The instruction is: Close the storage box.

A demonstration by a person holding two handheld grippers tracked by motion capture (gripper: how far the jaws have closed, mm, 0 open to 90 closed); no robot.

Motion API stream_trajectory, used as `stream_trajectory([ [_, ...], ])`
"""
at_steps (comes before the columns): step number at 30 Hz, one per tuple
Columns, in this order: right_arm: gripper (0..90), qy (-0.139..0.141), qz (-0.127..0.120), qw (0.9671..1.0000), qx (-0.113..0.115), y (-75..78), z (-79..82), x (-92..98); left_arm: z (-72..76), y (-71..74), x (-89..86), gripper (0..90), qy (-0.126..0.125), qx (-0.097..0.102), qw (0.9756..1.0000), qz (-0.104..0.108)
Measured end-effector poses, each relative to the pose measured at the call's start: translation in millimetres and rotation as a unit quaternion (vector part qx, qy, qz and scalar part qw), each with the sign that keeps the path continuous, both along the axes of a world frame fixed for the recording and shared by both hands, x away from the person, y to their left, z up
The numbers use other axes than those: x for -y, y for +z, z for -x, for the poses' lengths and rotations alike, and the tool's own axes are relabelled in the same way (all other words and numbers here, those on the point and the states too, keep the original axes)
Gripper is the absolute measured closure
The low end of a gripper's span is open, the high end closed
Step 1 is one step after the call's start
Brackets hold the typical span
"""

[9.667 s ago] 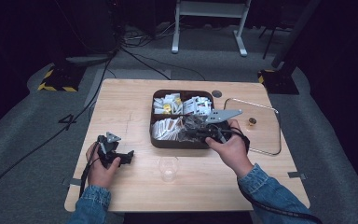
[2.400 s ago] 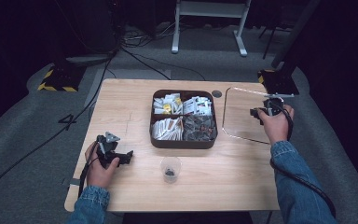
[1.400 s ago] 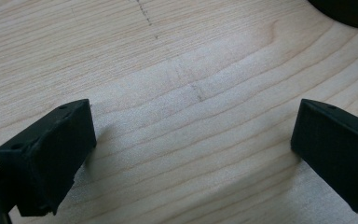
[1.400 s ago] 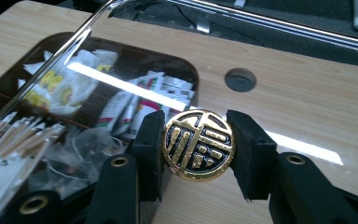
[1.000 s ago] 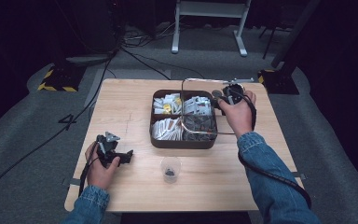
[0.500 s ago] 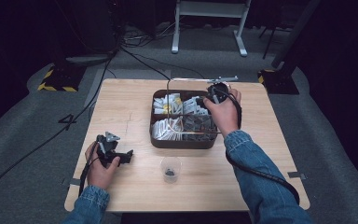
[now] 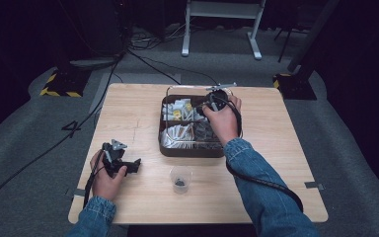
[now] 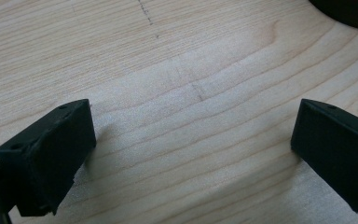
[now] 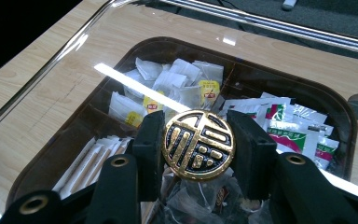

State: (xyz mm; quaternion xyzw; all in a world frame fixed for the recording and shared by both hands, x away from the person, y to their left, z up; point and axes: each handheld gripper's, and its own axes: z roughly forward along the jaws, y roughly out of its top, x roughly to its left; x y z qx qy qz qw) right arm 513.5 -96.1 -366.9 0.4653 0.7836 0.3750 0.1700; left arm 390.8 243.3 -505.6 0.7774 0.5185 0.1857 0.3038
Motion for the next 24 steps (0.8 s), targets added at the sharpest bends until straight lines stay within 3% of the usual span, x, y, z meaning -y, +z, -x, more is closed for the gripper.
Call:
stream_trajectory([
  [24, 59.2, -0.023, 0.02, 0.9995, -0.005, -38.8, -13.0, -20.9, 0.0, 0.0, 0.0, 0.2, 0.0, 0.0, 1.0, 0.0],
])
